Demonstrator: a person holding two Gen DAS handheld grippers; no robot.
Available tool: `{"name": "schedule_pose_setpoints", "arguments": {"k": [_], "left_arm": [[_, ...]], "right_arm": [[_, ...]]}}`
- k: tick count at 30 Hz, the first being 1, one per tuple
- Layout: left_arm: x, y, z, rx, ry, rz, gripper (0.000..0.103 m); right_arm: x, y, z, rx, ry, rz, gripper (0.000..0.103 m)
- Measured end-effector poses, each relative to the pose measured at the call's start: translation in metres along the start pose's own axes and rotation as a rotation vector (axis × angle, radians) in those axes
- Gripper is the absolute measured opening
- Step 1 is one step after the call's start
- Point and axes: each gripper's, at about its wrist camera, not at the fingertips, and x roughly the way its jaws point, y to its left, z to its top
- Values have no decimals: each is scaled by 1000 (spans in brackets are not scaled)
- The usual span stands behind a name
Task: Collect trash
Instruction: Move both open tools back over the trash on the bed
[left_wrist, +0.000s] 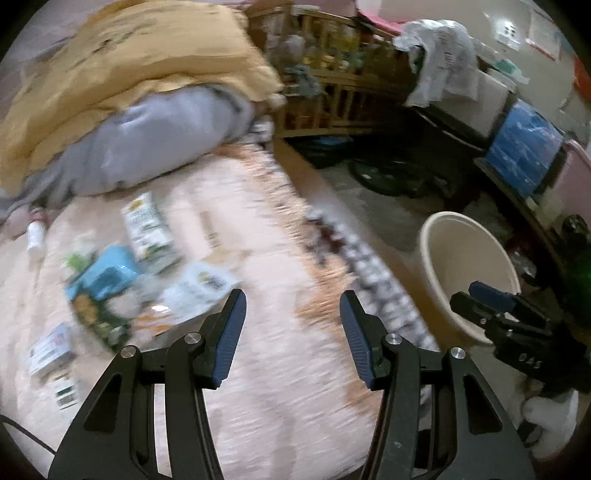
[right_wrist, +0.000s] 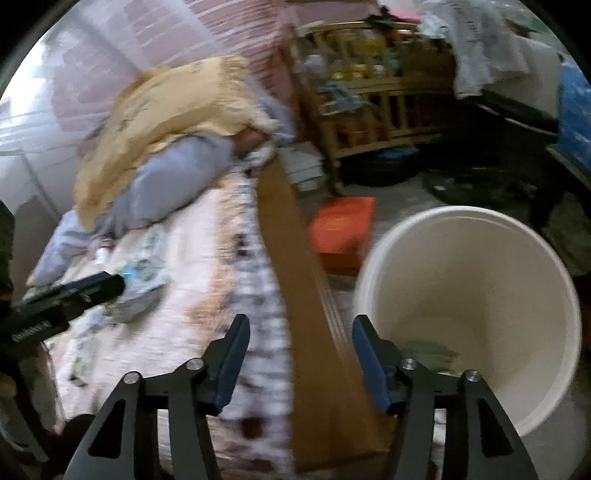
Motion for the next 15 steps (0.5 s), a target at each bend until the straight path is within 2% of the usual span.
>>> {"name": "schedule_pose_setpoints", "arguments": {"k": [7,15], "left_arm": [[-23,75,-27,-73,14,88,51],[-50,162,-64,-183,31,193,51]], "right_arm": [[29,78,1,-83,50,124,57],[47,153,1,-201,86,216,58]]}}
